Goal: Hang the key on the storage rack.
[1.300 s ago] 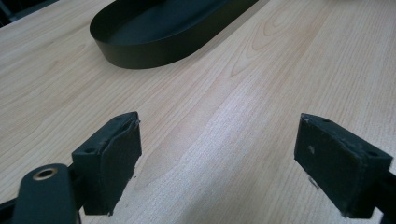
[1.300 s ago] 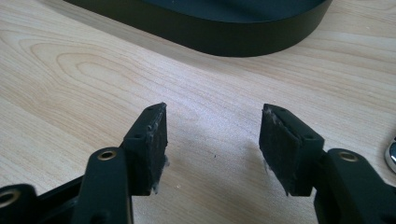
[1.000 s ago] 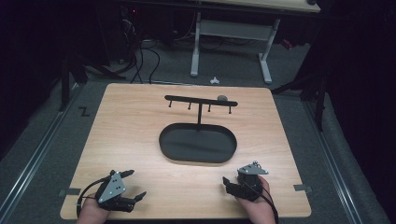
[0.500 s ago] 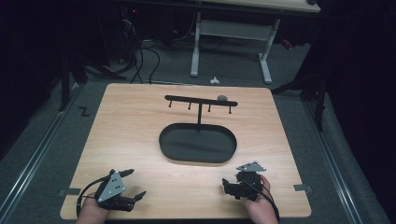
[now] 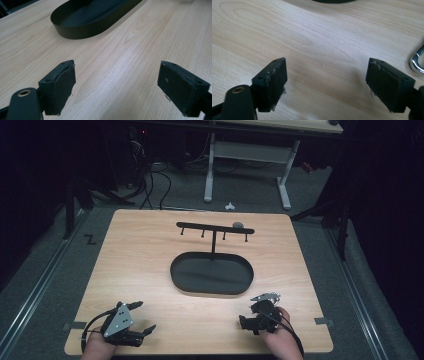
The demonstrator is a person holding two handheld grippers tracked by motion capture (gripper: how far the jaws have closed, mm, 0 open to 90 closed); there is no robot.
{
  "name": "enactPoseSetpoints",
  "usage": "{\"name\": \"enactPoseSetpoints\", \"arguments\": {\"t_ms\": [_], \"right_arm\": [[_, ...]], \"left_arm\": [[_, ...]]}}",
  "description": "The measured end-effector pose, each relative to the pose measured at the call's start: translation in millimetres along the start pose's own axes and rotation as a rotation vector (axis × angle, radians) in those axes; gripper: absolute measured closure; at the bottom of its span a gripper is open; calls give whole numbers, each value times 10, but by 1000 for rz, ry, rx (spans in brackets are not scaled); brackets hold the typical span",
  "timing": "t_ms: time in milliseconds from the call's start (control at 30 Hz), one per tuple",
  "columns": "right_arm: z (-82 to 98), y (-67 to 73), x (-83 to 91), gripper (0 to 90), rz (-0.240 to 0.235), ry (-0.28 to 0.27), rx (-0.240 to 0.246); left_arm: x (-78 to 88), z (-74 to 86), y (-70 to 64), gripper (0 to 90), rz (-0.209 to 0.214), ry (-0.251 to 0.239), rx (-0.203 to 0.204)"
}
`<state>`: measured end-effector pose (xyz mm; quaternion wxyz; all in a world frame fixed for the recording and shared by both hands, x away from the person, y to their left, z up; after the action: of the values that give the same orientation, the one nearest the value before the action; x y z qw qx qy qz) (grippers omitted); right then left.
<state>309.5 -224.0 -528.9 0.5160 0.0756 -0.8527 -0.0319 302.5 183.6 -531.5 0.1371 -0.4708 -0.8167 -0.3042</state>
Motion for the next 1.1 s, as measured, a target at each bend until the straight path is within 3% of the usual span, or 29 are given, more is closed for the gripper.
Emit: {"name": "enactPoseSetpoints", "arguments": {"t_ms": [200,467,733,833,1100], "right_arm": [[-5,-68,30,229,34,89,-11],[-47,-203,157,236,70,203,56],[-62,-351,221,229,77,230,66],[-82,-410,232,212,49,256,72],[-246,-651,251,286,121,215,31]], "left_arm": [[0,-1,-1,153,1,0,0],[-3,0,-1,153,4,3,-1],[-5,1,-2,153,5,3,-1],[-5,1,-2,153,4,3,0],[-7,6,-8,153,7,7,0]]}}
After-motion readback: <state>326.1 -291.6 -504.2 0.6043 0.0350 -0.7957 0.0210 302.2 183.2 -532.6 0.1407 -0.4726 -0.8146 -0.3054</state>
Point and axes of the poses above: each handheld gripper's, and its own axes: x roughly backward along the jaws, z roughly out of its underside, y roughly to its left, the point moved 3 cm from there along -x, roughly forward along the jaws, and after that the axes turned 15 degrees about -x, right-handed, at the moved point
